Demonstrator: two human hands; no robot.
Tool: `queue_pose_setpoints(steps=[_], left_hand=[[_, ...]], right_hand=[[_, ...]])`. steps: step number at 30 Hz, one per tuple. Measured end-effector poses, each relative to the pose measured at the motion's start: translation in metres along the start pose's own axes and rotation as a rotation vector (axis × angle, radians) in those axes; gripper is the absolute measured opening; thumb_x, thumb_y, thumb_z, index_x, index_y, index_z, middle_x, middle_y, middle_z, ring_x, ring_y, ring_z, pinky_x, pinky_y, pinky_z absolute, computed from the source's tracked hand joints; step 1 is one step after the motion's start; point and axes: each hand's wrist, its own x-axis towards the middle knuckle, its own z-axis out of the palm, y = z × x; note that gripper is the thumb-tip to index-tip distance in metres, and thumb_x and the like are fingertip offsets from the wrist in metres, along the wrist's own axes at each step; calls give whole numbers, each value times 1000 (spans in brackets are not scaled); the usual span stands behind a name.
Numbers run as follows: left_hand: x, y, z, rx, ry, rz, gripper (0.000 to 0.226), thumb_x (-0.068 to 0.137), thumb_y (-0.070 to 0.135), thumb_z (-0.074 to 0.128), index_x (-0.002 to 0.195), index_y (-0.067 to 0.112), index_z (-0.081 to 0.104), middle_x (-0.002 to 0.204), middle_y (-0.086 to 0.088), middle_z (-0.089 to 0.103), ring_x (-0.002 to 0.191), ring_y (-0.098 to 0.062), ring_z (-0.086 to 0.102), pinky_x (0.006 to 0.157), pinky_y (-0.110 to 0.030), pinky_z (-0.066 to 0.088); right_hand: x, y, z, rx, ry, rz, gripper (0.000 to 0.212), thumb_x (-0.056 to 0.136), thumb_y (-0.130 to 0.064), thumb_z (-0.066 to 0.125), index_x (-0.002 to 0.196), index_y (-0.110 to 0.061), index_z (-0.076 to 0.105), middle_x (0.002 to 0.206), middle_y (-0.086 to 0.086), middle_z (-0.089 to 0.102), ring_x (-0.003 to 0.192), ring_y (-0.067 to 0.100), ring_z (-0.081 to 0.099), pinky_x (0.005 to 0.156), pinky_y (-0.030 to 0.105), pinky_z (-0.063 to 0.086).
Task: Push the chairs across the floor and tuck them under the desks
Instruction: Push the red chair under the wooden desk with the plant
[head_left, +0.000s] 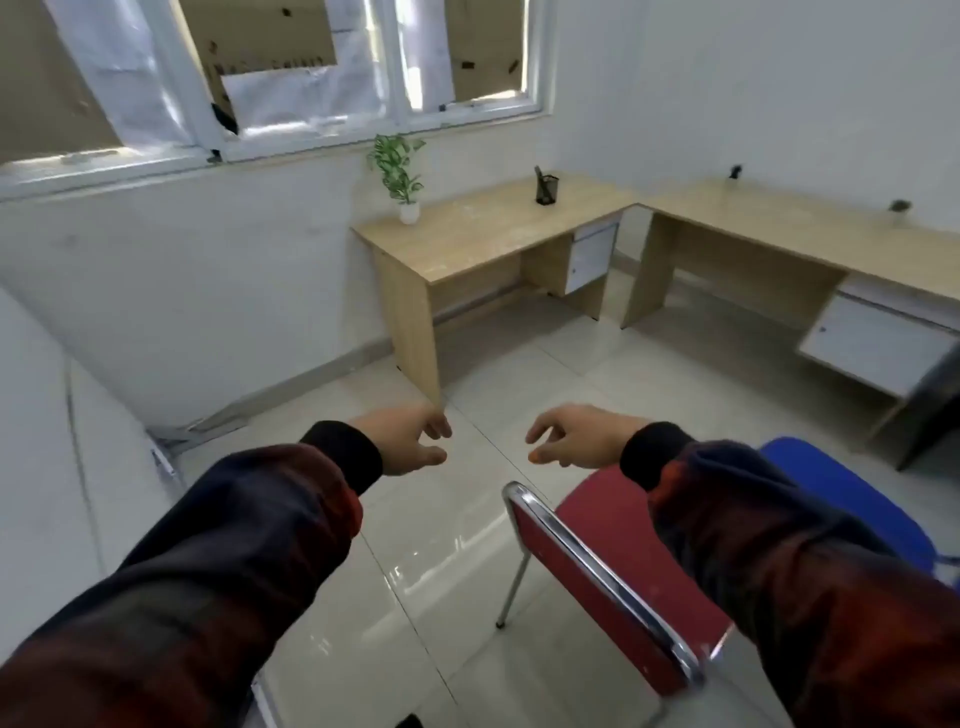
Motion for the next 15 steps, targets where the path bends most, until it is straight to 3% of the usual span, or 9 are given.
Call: queue_pose_setpoints(steps=[5, 9, 11, 15], left_hand=[[8, 46, 50, 66, -66, 95, 43, 91, 33, 62, 132, 24, 53, 135, 2, 52, 119, -17, 51, 99, -29, 41], [31, 81, 111, 71, -120, 175, 52, 87, 34, 66, 136, 26, 49, 137, -1, 50, 125, -22, 46, 105, -37, 39], [40, 93, 140, 140, -167, 172, 58, 84, 41, 68, 137, 30, 48, 139, 2, 49, 133, -27, 35, 107, -43, 38], [42, 95, 180, 93, -65, 84, 53, 79, 36, 74, 127, 29, 53, 138, 1, 41, 144, -36, 1, 104, -54, 39]], right_hand=[[-50, 55, 48, 93, -34, 150, 40, 89, -41, 69, 123, -20, 64, 102, -6, 64, 97, 17, 61, 79, 27, 46], [-90, 95, 105, 240, -76, 307, 55, 85, -44, 74, 132, -22, 56, 118, -2, 62, 105, 20, 62, 87, 30, 52], [-103, 106, 138, 343, -5, 348, 71, 84, -37, 74, 147, -27, 41, 132, 0, 57, 110, 20, 59, 90, 30, 50], [-111, 102, 168, 414, 248, 356, 63, 86, -20, 63, 145, -31, 47, 130, 2, 63, 103, 22, 61, 86, 28, 50]])
